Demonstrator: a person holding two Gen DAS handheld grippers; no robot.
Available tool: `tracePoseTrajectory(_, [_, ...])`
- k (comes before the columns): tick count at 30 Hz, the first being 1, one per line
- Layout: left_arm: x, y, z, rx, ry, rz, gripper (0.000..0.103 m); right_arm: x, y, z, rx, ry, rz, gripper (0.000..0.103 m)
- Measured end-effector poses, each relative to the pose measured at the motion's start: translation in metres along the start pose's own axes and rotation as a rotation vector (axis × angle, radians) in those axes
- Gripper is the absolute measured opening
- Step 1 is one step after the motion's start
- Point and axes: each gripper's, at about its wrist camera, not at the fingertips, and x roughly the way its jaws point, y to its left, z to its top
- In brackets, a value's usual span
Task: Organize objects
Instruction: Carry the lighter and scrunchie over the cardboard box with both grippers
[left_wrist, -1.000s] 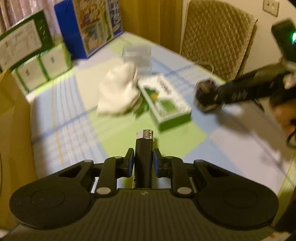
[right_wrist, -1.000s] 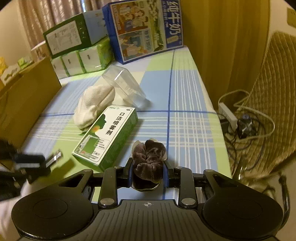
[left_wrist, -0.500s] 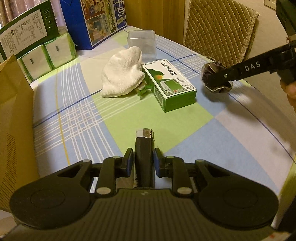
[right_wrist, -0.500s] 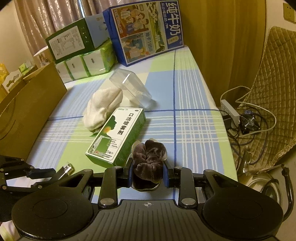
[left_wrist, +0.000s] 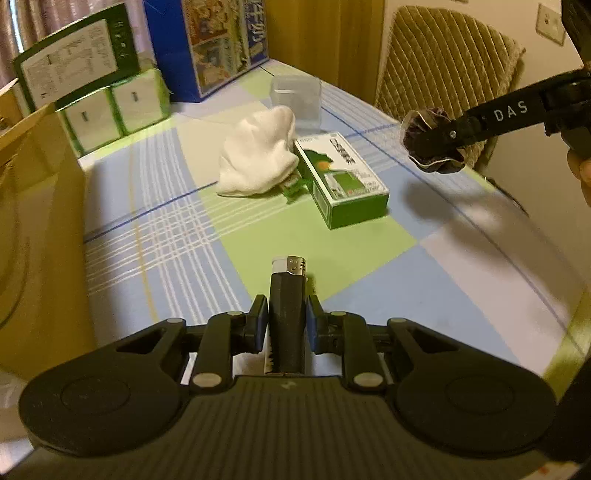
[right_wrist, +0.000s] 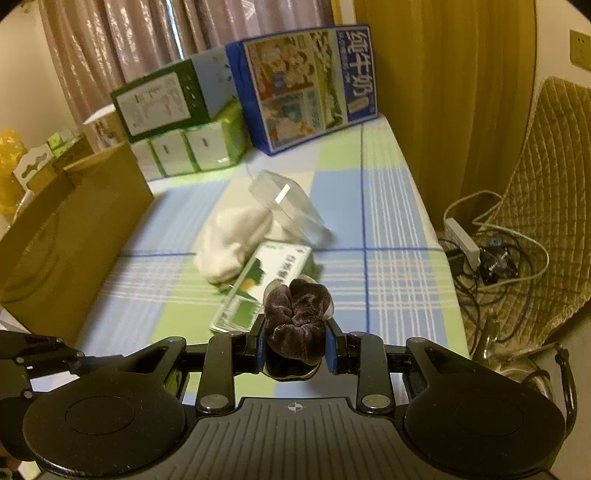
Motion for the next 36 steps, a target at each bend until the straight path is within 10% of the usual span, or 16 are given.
tracePoseTrajectory(21, [-0.135,0.046,-0.003,-0.142,-0.136,0.103,0.018,-0.084,0.116,0.004,-0.079,-0.073,0.102,0.027])
tracePoseTrajectory(36, [-0.209,0.132,-0.018,-0.228,-0.187,0.232,0.018,-0.067,0.225,0.025,-0.202,-0.066,0.239,0.027])
